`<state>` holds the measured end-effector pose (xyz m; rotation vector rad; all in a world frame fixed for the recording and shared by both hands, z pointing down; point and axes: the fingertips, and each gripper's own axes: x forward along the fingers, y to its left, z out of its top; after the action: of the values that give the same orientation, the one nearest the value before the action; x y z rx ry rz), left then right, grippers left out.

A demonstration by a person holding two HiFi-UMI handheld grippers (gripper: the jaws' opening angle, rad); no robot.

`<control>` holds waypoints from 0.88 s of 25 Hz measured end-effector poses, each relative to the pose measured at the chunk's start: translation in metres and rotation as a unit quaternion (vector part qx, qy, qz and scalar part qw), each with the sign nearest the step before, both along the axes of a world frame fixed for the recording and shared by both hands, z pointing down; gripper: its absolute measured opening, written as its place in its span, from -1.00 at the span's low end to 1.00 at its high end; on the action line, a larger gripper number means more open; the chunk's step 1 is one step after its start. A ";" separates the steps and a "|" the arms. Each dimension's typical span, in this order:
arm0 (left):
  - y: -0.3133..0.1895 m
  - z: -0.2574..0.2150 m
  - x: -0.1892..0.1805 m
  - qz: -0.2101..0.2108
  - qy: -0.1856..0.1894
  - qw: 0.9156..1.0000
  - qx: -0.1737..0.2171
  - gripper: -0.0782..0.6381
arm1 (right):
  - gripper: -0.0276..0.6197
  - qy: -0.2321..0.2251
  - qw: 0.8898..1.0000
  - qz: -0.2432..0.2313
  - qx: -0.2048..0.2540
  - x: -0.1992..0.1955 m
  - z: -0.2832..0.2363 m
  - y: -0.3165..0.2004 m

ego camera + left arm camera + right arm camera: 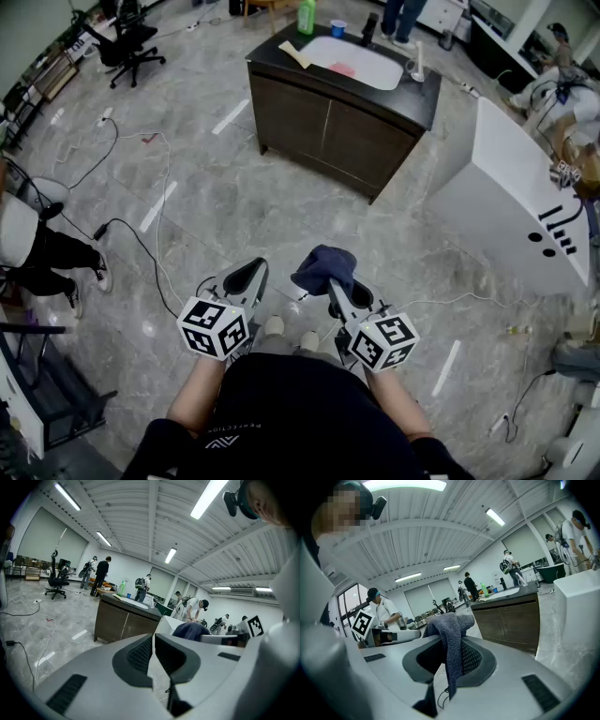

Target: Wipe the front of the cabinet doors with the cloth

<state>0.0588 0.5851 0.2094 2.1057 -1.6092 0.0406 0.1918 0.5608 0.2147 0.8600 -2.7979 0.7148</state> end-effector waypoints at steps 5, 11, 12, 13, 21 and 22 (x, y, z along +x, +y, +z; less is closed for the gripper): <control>-0.001 0.004 -0.002 0.002 -0.001 1.000 -0.004 -0.72 | -0.70 0.001 1.000 0.006 0.000 -0.001 0.003 -0.002; 0.001 0.005 -0.011 0.002 0.000 1.000 -0.006 -0.72 | -0.70 -0.017 1.000 0.011 -0.004 -0.007 0.000 -0.004; 0.002 0.005 -0.015 0.001 -0.001 1.000 -0.006 -0.72 | -0.70 -0.023 1.000 0.012 -0.006 -0.010 -0.001 -0.004; 0.002 0.005 -0.019 0.001 -0.001 1.000 -0.007 -0.72 | -0.70 -0.027 1.000 0.012 -0.007 -0.014 -0.002 -0.005; -0.005 0.007 -0.048 -0.001 0.003 1.000 -0.004 -0.72 | -0.70 -0.010 1.000 0.006 -0.007 -0.043 0.003 -0.011; -0.006 0.007 -0.053 0.000 0.004 1.000 -0.003 -0.72 | -0.70 -0.009 1.000 0.009 -0.007 -0.047 0.004 -0.013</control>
<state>0.0061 0.5792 0.2167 2.0977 -1.6029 0.0364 0.1443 0.5479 0.2188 0.8803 -2.8005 0.7481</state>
